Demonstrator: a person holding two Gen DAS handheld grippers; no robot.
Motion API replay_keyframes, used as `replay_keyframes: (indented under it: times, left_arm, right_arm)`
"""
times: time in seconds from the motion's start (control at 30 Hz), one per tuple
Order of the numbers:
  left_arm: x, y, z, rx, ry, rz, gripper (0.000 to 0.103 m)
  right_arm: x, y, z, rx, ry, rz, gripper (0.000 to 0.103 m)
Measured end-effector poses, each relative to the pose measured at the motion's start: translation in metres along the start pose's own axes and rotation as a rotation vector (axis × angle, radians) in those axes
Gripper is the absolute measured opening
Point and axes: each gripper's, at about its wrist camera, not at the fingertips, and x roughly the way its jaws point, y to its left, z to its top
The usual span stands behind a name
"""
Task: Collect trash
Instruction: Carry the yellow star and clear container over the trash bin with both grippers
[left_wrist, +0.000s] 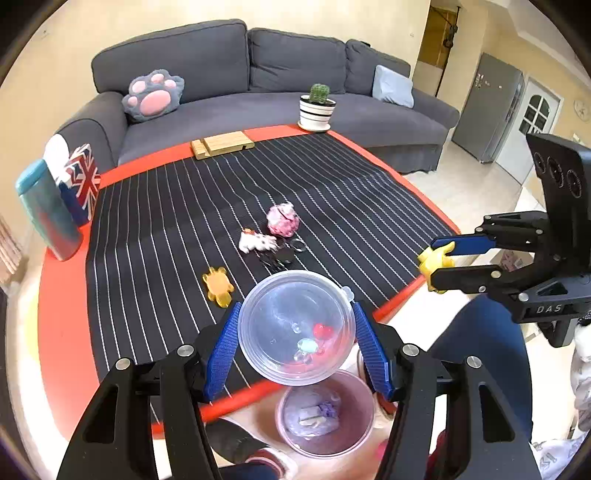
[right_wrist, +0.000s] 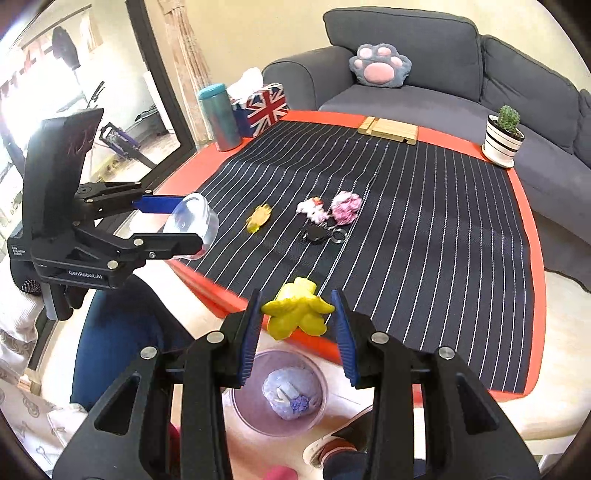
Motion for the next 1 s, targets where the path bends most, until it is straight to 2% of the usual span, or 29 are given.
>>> replay_keyframes:
  times: [0.43,0.8,0.87,0.9,0.93,1.0]
  left_arm:
    - [-0.016,-0.023,-0.046,-0.013,-0.029,-0.033,0.059]
    - [-0.02,-0.022,-0.067,-0.036,-0.046,-0.053,0.059]
    - [-0.021,-0.021,-0.068,-0.039,-0.047,-0.052,0.059]
    - [-0.021,-0.021,-0.069,-0.041,-0.047,-0.053,0.059]
    - [-0.02,-0.021,-0.069,-0.042,-0.046,-0.053,0.059]
    - [-0.019,-0.02,-0.07,-0.042,-0.044,-0.054,0.059]
  right_arm:
    - [-0.003,0.036,-0.052,-0.027,0.014,0.053,0.037]
    - [0.015,0.05,-0.067,-0.036,0.031,0.109,0.038]
    - [0.017,0.049,-0.065,-0.028,0.03,0.112,0.055]
    - [0.017,0.048,-0.065,-0.026,0.025,0.111,0.071]
    - [0.018,0.047,-0.064,-0.019,0.02,0.107,0.077]
    - [0.018,0.044,-0.063,-0.006,0.018,0.086,0.082]
